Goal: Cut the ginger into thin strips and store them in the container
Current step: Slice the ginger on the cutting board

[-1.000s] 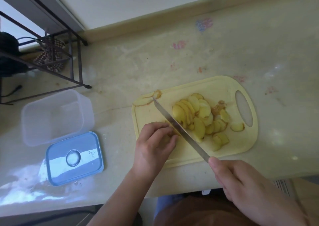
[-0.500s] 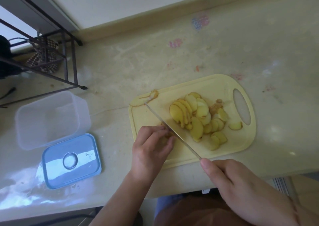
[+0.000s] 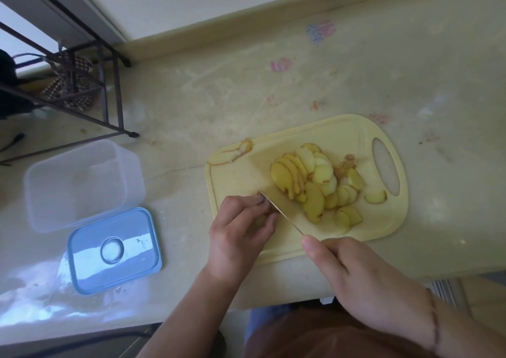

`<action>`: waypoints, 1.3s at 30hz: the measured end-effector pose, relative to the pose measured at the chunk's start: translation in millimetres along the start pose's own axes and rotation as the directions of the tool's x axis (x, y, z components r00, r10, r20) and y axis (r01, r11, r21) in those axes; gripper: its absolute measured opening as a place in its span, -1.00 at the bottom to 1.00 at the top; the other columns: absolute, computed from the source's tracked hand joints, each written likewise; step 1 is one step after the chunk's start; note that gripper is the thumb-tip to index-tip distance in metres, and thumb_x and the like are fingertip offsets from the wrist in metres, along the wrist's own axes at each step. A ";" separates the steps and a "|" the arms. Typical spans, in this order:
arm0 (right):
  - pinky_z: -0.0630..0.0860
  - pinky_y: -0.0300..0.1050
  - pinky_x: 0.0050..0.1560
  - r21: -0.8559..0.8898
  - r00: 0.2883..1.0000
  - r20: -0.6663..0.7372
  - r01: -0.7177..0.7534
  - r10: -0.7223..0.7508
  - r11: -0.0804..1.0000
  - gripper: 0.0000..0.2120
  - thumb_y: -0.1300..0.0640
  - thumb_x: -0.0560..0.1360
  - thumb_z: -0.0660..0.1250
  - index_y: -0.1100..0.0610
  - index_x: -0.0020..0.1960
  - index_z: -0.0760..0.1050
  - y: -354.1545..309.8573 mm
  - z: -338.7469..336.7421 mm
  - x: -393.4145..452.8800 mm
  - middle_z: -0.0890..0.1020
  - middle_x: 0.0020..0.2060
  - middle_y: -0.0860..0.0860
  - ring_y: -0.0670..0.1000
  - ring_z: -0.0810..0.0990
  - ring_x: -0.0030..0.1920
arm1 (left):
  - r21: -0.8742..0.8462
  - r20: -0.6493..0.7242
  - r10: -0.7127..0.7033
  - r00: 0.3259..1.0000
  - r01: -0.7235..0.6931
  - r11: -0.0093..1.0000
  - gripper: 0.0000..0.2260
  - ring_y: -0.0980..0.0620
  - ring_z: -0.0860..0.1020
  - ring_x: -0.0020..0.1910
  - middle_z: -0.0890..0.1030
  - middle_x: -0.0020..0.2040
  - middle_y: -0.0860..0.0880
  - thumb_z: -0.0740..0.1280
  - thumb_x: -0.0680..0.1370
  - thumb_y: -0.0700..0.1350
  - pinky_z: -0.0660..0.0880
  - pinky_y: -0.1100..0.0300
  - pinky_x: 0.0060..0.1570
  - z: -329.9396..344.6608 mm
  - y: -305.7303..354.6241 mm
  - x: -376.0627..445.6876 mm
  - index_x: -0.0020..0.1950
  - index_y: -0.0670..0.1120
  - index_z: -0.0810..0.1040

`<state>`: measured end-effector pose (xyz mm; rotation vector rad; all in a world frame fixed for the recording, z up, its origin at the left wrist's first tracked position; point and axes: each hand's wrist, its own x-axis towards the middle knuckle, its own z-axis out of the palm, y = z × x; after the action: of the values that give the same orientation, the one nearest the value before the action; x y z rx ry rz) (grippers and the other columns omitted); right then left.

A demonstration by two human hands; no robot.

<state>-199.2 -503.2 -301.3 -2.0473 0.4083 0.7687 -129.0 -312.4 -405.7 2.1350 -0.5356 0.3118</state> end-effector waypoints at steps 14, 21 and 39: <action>0.29 -0.15 -0.32 0.051 0.999 -0.010 0.040 -0.039 0.998 -0.39 -0.45 0.39 -0.09 0.08 -0.41 0.22 -7.6 11.4 25.2 0.37 -0.60 -0.10 -0.08 0.30 -0.48 | -0.010 0.001 -0.002 1.000 0.002 1.000 -0.84 0.00 0.66 -0.05 0.58 0.01 0.03 0.57 0.44 -0.19 0.59 0.19 0.05 1.2 -0.7 -2.2 -0.09 -0.27 0.71; 0.25 -0.15 -0.40 0.060 0.998 0.005 0.059 -0.059 0.996 -0.37 -0.44 0.41 -0.10 0.11 -0.43 0.22 -10.3 4.2 37.1 0.30 -0.64 -0.06 -0.10 0.28 -0.56 | 0.014 -0.004 -0.017 1.000 0.017 1.000 -0.82 0.02 0.65 0.00 0.57 0.01 0.00 0.55 0.46 -0.18 0.56 0.24 0.13 0.3 2.2 -3.2 -0.05 -0.27 0.69; 0.29 -0.21 -0.35 -0.024 0.997 -0.033 0.067 -0.068 0.997 -0.29 -0.56 0.34 -0.14 0.10 -0.39 0.20 0.0 -8.1 -17.7 0.35 -0.53 -0.06 -0.08 0.32 -0.46 | 0.060 -0.058 -0.151 0.987 0.155 0.986 -0.83 0.11 0.63 -0.06 0.66 -0.07 -0.06 0.51 0.48 -0.11 0.51 0.34 0.05 -0.7 18.0 -3.0 -0.08 -0.22 0.70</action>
<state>-209.6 -510.0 -286.3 -2.0870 0.3493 0.7016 -140.4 -320.2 -393.8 2.2086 -0.3321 0.3026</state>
